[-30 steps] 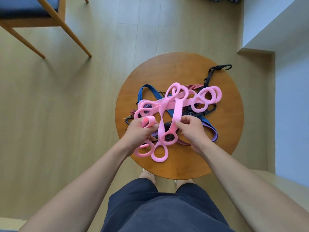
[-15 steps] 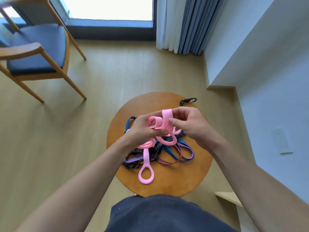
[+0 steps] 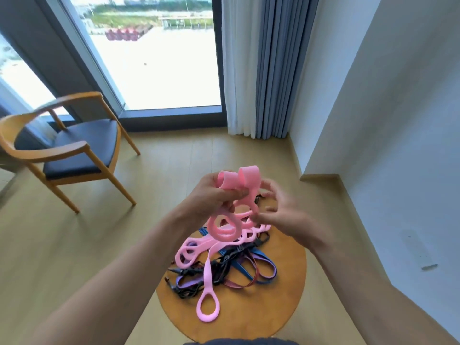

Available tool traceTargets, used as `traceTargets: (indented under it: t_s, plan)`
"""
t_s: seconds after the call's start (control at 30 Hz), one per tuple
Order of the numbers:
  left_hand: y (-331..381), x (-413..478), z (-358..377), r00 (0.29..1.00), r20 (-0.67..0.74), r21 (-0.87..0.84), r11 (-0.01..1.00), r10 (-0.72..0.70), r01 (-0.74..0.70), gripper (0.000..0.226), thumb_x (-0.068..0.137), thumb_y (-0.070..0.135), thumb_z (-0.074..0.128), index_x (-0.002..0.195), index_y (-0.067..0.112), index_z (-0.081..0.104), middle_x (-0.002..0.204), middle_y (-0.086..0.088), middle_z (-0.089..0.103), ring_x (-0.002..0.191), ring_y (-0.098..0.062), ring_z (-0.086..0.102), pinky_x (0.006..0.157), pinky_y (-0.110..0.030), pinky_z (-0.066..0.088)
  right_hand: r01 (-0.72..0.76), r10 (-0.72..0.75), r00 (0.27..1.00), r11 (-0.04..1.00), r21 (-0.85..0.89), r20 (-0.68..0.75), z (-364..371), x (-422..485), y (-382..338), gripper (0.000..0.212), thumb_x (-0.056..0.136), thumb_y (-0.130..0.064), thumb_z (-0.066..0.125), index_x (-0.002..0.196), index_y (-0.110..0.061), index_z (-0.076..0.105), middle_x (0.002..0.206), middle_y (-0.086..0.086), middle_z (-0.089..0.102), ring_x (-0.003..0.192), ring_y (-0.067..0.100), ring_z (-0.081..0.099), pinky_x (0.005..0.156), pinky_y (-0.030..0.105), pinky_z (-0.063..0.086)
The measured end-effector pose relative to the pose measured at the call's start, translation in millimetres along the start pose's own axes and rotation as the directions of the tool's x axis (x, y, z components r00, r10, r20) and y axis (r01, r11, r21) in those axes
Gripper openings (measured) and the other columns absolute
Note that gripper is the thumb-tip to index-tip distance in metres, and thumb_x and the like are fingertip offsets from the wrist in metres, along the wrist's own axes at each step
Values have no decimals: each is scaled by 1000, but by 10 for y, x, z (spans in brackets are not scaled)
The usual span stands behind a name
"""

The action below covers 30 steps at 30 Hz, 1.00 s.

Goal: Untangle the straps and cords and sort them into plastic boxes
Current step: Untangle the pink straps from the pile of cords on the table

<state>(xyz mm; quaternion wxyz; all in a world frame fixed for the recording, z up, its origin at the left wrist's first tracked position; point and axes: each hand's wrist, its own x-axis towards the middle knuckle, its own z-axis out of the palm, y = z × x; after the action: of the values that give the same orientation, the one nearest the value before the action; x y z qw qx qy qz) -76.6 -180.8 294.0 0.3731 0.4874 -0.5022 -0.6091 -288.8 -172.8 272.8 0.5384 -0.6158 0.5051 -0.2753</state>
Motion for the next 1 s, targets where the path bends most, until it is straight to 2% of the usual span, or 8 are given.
traceTargets:
  t_s: [0.1, 0.33, 0.47, 0.57, 0.67, 0.73, 0.83, 1.0]
  plan:
    - [77, 0, 214, 998, -45, -108, 993, -42, 37, 14, 85, 10, 80, 94, 6, 71, 62, -10, 55, 49, -19, 52, 54, -34, 51, -16, 12, 995, 999, 45, 101, 8, -85, 173, 57, 69, -43, 86, 121, -40, 62, 119, -12, 69, 113, 5, 64, 97, 38, 54]
    - [43, -64, 608, 979, -107, -396, 911, -172, 117, 7, 92, 3, 71, 94, 4, 65, 74, -10, 65, 46, -14, 50, 51, -30, 51, -40, 66, 990, 979, 200, -127, -81, -583, 476, 6, 86, -24, 78, 85, -19, 74, 89, 14, 73, 89, 27, 71, 85, 47, 58]
    - [-132, -162, 828, 975, 36, -497, 843, -219, 208, 18, 75, 6, 84, 87, 9, 72, 74, -8, 65, 46, -13, 50, 50, -28, 51, -56, 130, 927, 976, 211, -353, -164, -1038, 532, 6, 90, -12, 72, 86, -16, 73, 79, 4, 71, 82, 25, 71, 76, 38, 62]
    - [-315, -213, 1107, 973, 75, -430, 873, -220, 231, 45, 67, 17, 92, 101, 7, 65, 74, -10, 66, 46, -14, 51, 45, -28, 50, -135, 156, 857, 988, 78, -492, -177, -1463, 608, 10, 87, -8, 70, 87, -18, 71, 81, 2, 68, 79, 22, 69, 74, 35, 61]
    - [-550, -294, 1452, 956, 131, -344, 893, -261, 291, 42, 68, 17, 91, 100, 5, 65, 69, -8, 62, 48, -14, 52, 44, -29, 49, -260, 249, 746, 963, 73, -618, -135, -1999, 770, 19, 81, -6, 67, 85, -25, 69, 78, -4, 68, 72, 10, 64, 69, 28, 55]
    - [-726, -390, 1713, 936, 194, -272, 901, -293, 339, 35, 76, 10, 87, 102, 3, 65, 67, -7, 61, 48, -15, 54, 45, -30, 50, -290, 373, 619, 926, 240, -691, -80, -2422, 943, 24, 78, -4, 65, 91, -23, 70, 79, 1, 69, 71, 10, 62, 68, 30, 54]
    - [-955, -620, 2181, 894, 297, -148, 908, -336, 391, 31, 81, 3, 81, 108, 1, 64, 61, -5, 61, 48, -16, 56, 48, -31, 51, -176, 565, 453, 815, 552, -689, 30, -3115, 1151, 30, 78, 7, 61, 99, -12, 70, 79, 4, 66, 70, 14, 60, 69, 33, 52]
    - [-1138, -1173, 3054, 785, 501, 29, 913, -365, 406, 34, 83, 6, 81, 113, 6, 66, 74, -8, 66, 51, -16, 56, 52, -34, 53, -38, 658, 204, 745, 666, -725, 246, -4229, 1328, 30, 74, 9, 60, 82, -15, 76, 72, -1, 64, 69, 14, 60, 70, 33, 50]
